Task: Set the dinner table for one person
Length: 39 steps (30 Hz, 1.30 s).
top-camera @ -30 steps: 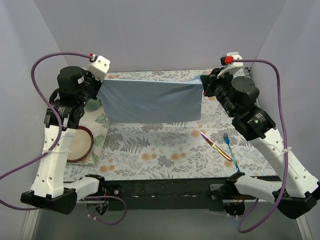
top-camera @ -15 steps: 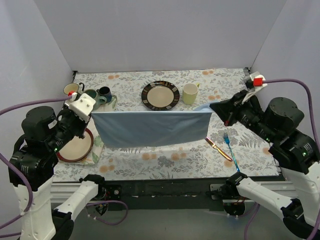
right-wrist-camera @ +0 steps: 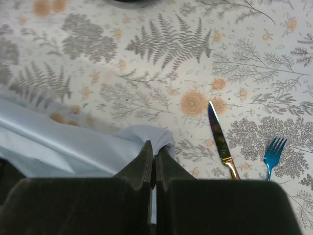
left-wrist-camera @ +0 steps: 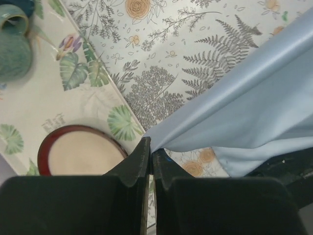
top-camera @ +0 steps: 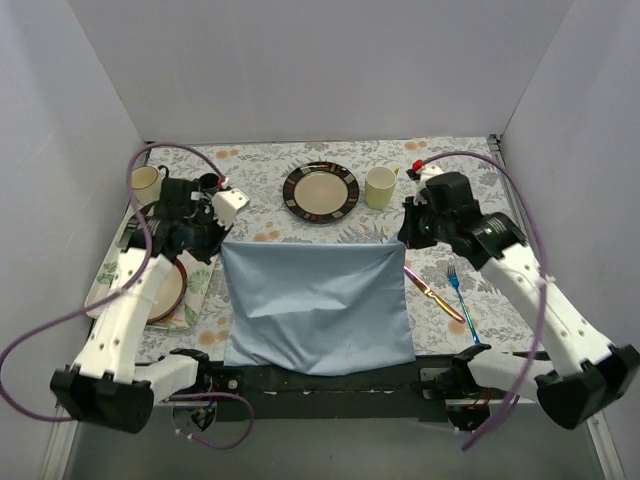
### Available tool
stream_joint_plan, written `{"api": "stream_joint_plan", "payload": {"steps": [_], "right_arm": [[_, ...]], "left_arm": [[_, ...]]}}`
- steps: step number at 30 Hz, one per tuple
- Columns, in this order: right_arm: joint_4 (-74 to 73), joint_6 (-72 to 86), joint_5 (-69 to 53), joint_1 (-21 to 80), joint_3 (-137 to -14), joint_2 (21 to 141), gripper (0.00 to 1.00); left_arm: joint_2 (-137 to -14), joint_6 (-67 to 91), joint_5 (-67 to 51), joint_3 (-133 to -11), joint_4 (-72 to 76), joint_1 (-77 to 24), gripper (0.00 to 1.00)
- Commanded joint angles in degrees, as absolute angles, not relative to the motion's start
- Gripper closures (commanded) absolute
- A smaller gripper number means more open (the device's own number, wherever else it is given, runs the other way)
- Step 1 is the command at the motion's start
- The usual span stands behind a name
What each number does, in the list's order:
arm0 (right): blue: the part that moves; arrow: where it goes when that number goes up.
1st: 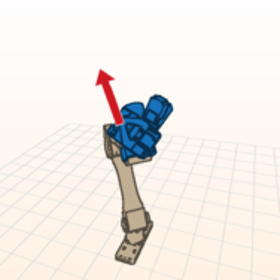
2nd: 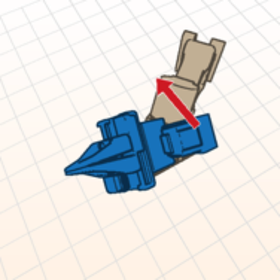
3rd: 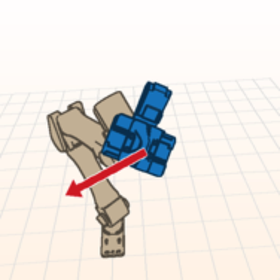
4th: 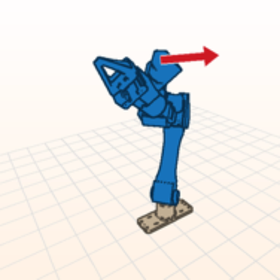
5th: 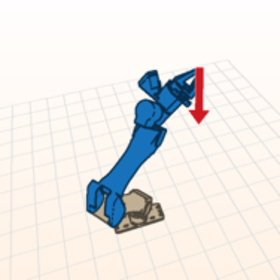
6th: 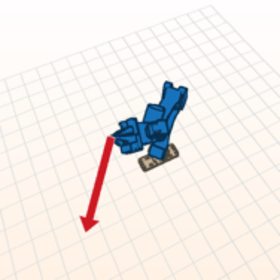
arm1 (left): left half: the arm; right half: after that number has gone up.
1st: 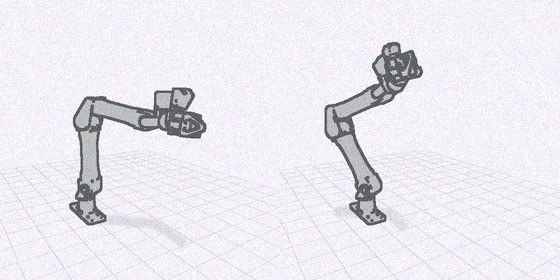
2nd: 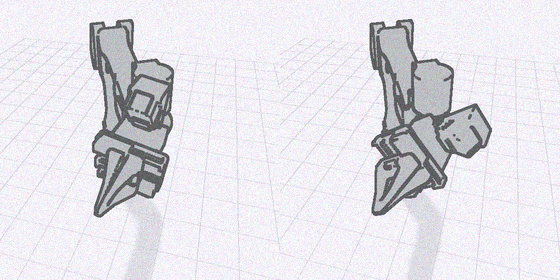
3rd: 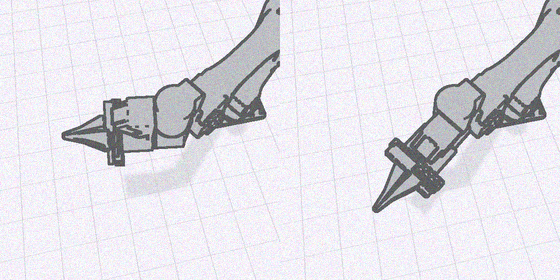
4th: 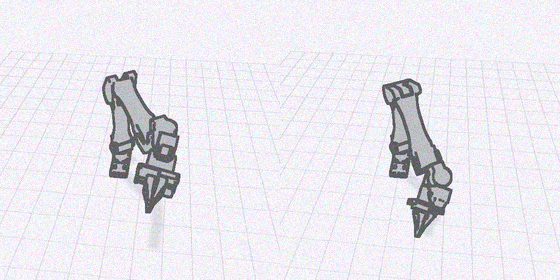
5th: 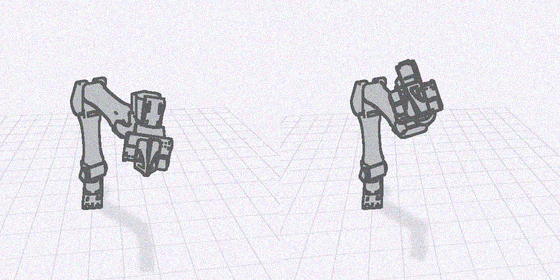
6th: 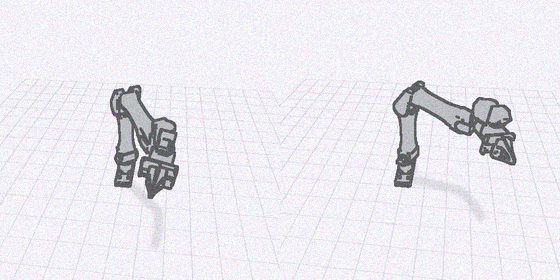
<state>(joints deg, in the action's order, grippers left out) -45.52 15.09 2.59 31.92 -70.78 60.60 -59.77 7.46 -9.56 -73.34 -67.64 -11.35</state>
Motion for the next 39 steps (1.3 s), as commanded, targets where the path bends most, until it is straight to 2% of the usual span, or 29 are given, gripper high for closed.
{"api": "stream_joint_plan", "payload": {"steps": [1, 6, 15, 16, 17, 18, 19, 20, 22, 23, 28, 32, 36, 39], "right_arm": [[-33.42, 13.45, 1.31, 26.11, -67.68, 70.37, 0.99], [-26.28, 12.92, 3.69, 24.79, -67.23, 81.09, 0.99], [-23.47, 13.62, 7.2, 24.7, -71.63, 91.92, 0.99], [-23.21, 13.71, 7.64, 24.78, -71.63, 92.28, 0.93], [-22.33, 13.88, 8.26, 24.61, -71.72, 92.46, 0.72], [-21.89, 13.89, 8.35, 24.61, -71.72, 92.9, 0.58], [-21.71, 13.89, 8.52, 24.52, -72.07, 93.07, 0.48], [-21.53, 13.71, 9.4, 24.61, -72.42, 93.25, 0.37], [-21.97, 12.32, 10.89, 24.61, -73.73, 93.25, 0.32], [-22.41, 11.87, 12.81, 24.61, -73.91, 92.9, 0.29], [-23.91, 11.77, 14.94, 24.87, -67.17, 84.04, 0.29], [-22.94, 17.74, 12.32, 25.14, -52.6, 75.6, 0.35], [-24.52, 21.62, 9.06, 25.14, -47.39, 73.65, 0.41], [-24.44, 23.11, 6.95, 25.14, -44.31, 73.91, 0.44]], "left_arm": [[-68.62, 6.15, -7.39, -70.14, -54.77, -10.99, 1.0], [-82.84, 6.06, -6.86, -70.05, -46.33, -10.99, 1.0], [-96.59, 8.0, -4.49, -72.68, -40.7, -10.99, 1.0], [-97.2, 8.69, -4.22, -72.77, -40.17, -10.99, 0.94], [-97.99, 9.05, -3.96, -73.03, -39.3, -10.99, 0.85], [-98.35, 9.49, -3.52, -73.21, -38.85, -10.99, 0.73], [-98.44, 10.01, -2.99, -73.21, -38.24, -10.9, 0.52], [-98.44, 11.93, -2.73, -73.73, -37.1, -10.99, 0.44], [-97.83, 14.57, -1.06, -73.92, -34.9, -10.64, 0.19], [-97.21, 17.29, -0.71, -74.09, -33.15, -10.11, 0.17], [-90.02, 24.43, -5.35, -72.35, -37.7, -7.65, 0.14], [-82.37, 25.49, -8.51, -62.68, -38.06, -7.65, 0.17], [-80.33, 26.63, -8.44, -56.79, -36.74, -7.65, 0.33], [-81.82, 26.89, -9.22, -54.58, -36.39, -7.65, 0.4]]}}
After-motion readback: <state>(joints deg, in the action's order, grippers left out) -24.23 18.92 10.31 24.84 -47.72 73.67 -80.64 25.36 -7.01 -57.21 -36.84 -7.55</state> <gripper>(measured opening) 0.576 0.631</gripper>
